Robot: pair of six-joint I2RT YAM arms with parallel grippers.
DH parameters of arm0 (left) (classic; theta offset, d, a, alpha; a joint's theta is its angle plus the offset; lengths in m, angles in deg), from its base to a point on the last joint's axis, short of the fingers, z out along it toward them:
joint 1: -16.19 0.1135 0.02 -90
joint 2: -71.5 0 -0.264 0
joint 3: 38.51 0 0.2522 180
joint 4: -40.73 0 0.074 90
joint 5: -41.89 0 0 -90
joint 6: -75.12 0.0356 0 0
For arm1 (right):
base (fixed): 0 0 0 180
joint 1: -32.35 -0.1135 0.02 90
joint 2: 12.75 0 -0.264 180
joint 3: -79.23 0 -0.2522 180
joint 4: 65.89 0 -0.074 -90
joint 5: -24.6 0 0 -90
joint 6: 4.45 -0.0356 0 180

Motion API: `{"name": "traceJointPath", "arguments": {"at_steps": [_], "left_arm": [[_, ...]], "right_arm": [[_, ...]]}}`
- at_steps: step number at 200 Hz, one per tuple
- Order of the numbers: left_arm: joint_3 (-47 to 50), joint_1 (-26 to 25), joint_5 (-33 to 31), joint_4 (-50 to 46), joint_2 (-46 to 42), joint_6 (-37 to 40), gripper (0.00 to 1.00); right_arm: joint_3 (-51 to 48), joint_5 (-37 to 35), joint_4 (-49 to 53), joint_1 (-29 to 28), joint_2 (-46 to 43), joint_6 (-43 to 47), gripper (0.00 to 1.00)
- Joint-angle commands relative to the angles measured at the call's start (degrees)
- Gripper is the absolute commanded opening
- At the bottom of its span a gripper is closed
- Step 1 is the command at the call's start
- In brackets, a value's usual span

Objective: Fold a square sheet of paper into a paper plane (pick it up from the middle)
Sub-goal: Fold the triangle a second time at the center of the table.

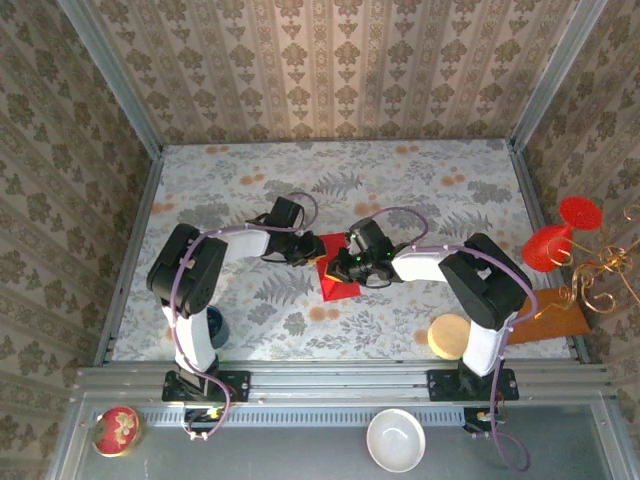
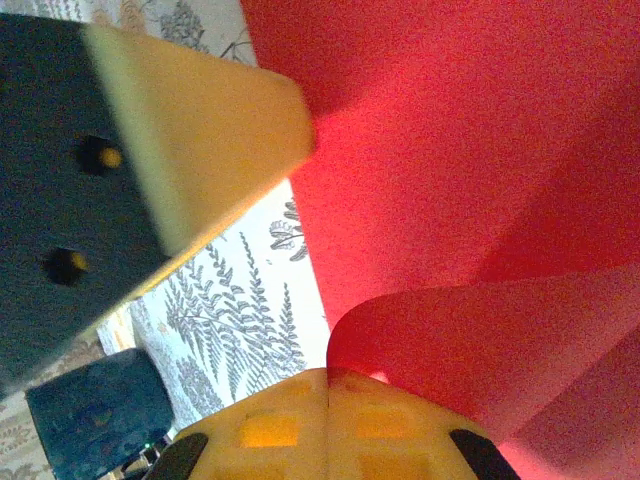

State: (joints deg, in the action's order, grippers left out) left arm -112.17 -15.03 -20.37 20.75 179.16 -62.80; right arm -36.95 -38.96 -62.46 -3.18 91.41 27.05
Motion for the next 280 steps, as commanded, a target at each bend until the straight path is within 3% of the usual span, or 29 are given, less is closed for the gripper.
{"name": "traceJointPath", "arguments": {"at_steps": [1,74,148,280], "left_arm": [[-1.8,1.2,-1.2,-2.8,-0.8,1.8,0.23],[-2.8,0.3,-0.8,-3.3,4.0,1.9,0.21],[-2.5,0.3,-1.4,-3.8,4.4,1.7,0.20],[-2.4,-0.1,-1.3,-3.8,4.5,1.6,0.20]], "right_arm": [[-0.8,-1.6,-0.7,-0.3,1.0,-1.0,0.00],[-1.5,-1.1,-3.9,-0.3,1.6,-2.3,0.00],[-2.7,-6.6,-3.8,-0.3,0.8,-2.9,0.00],[-2.8,-3.6,-7.7,-0.3,1.5,-2.6,0.00]]}}
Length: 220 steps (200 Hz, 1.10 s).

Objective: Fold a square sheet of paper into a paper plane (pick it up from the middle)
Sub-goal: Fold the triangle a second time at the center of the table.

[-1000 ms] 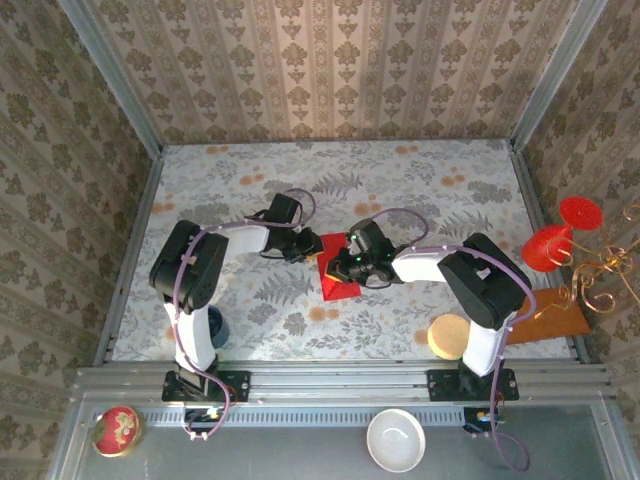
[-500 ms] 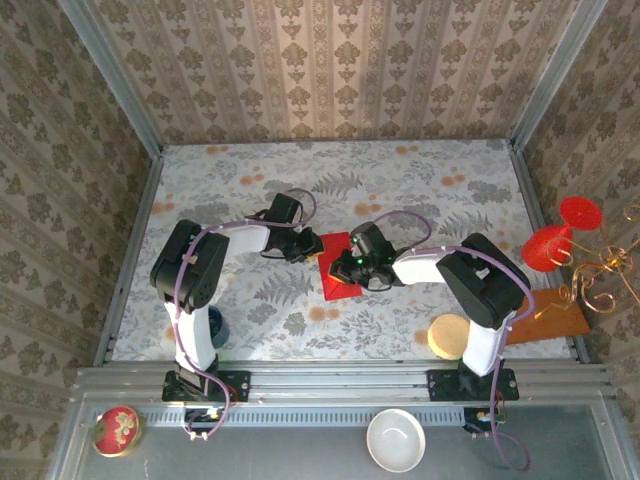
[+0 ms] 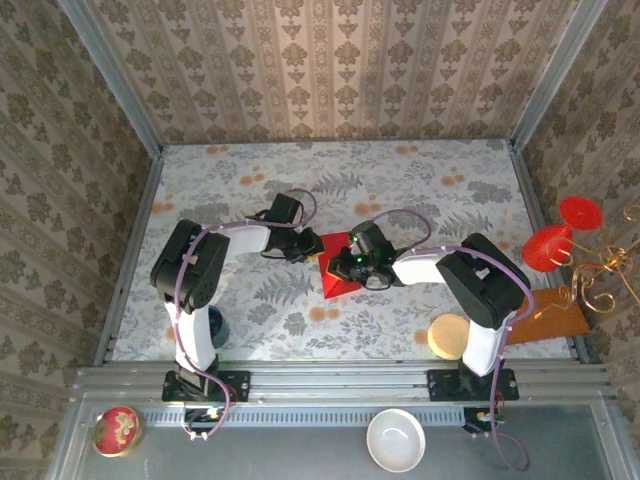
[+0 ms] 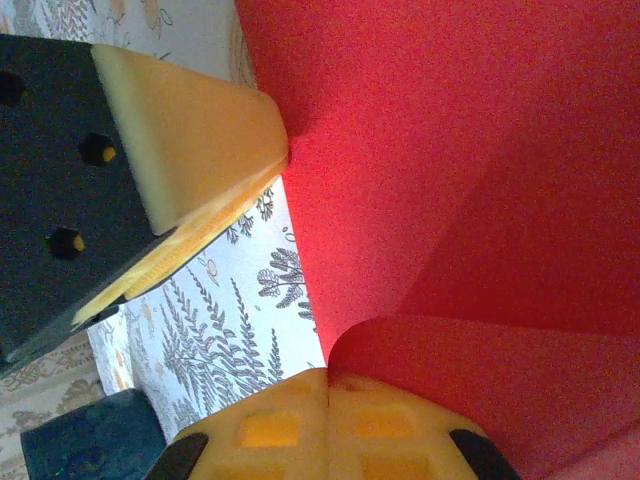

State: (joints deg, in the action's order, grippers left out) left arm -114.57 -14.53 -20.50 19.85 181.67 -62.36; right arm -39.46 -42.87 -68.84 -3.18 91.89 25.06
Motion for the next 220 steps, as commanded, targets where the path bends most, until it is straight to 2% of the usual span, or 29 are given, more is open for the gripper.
{"name": "traceJointPath", "arguments": {"at_steps": [1,108,220], "left_arm": [[0.0,-0.6,-1.2,-2.9,2.0,1.2,0.20],[-0.1,-0.7,-0.9,-2.9,2.1,1.1,0.20],[-0.1,-0.7,-0.7,-2.7,2.1,1.0,0.20]], "right_arm": [[-0.3,0.3,-1.2,-0.3,1.1,-0.7,0.00],[0.9,-0.4,3.7,-0.3,1.7,0.2,0.00],[0.2,1.2,-0.5,-0.3,1.8,-0.5,0.00]]}}
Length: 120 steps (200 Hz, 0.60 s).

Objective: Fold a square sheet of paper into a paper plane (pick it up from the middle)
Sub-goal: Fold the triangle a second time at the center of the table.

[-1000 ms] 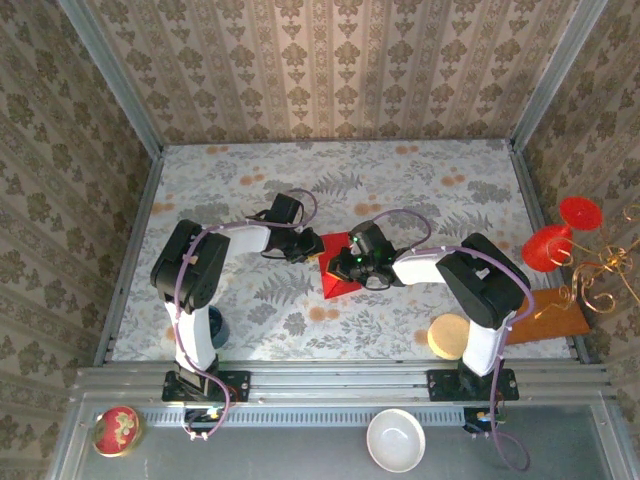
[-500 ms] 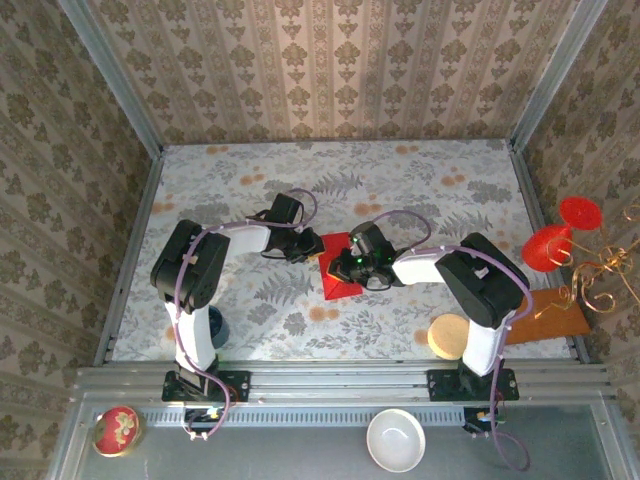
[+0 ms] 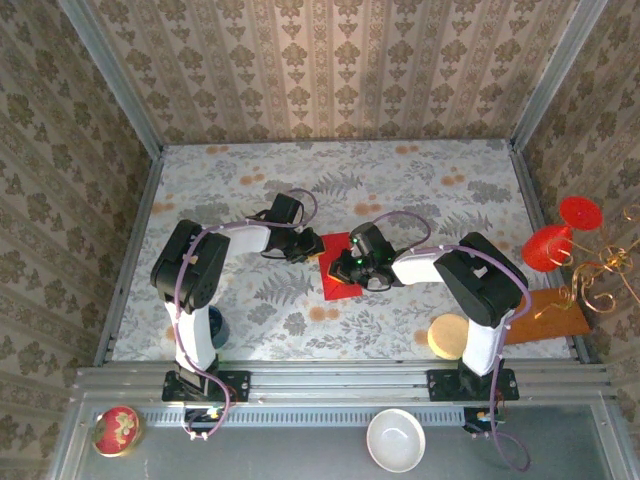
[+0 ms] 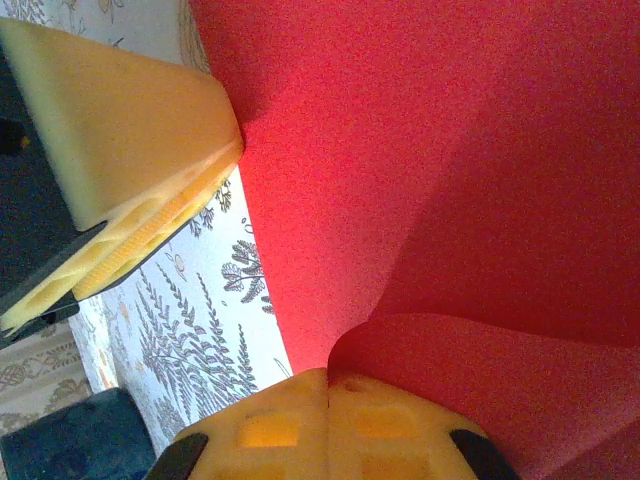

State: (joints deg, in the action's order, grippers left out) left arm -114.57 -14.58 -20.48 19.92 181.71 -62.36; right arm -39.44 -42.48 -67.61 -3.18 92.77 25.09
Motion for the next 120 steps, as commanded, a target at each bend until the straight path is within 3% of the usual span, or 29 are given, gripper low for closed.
{"name": "traceJointPath", "arguments": {"at_steps": [1,120], "left_arm": [[0.0,-0.7,-0.7,-2.8,2.0,1.0,0.20],[0.1,-0.9,-0.6,-2.6,2.2,0.9,0.20]], "right_arm": [[0.1,0.8,-1.8,-0.3,0.9,-0.5,0.00],[0.2,0.6,-0.9,-0.2,1.5,-0.5,0.00]]}}
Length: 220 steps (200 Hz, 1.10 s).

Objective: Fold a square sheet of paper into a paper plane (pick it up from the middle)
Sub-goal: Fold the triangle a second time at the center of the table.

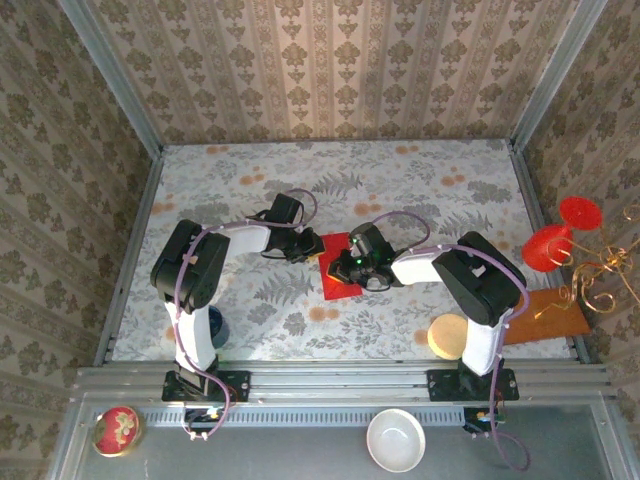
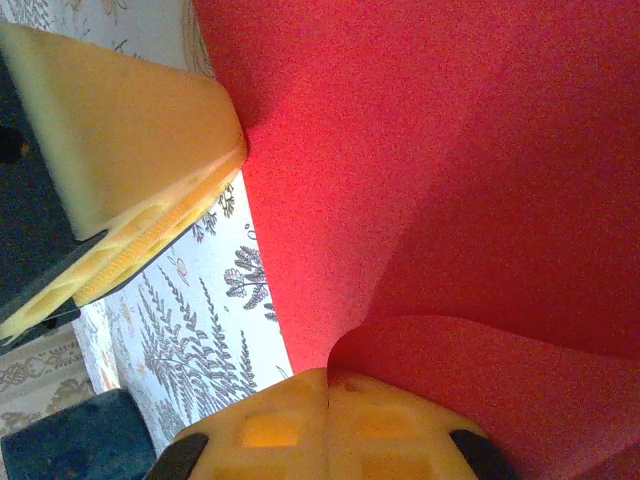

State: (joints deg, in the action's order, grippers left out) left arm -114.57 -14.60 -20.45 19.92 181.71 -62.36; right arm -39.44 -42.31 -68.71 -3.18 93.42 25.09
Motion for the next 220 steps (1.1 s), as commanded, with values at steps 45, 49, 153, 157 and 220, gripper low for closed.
{"name": "traceJointPath", "arguments": {"at_steps": [45,49,153,157,220], "left_arm": [[0.3,-0.9,-0.6,-2.7,2.0,0.9,0.20],[0.3,-0.9,-0.6,-2.6,1.9,0.9,0.20],[-4.0,0.1,-0.9,-3.9,-1.1,0.4,0.25],[-4.1,0.4,-1.1,-4.1,-1.5,0.4,0.25],[0.7,4.4,-4.8,-4.8,-11.0,-0.3,0.34]], "right_arm": [[0.4,-0.4,1.7,-0.2,1.2,-0.6,0.00],[0.3,-0.5,1.7,-0.2,1.2,-0.6,0.00],[0.0,0.7,2.4,-0.1,2.4,-2.0,0.19],[0.0,0.8,2.4,-0.1,2.5,-2.0,0.21],[-0.5,1.3,1.7,0.4,2.0,-2.7,0.37]]}}
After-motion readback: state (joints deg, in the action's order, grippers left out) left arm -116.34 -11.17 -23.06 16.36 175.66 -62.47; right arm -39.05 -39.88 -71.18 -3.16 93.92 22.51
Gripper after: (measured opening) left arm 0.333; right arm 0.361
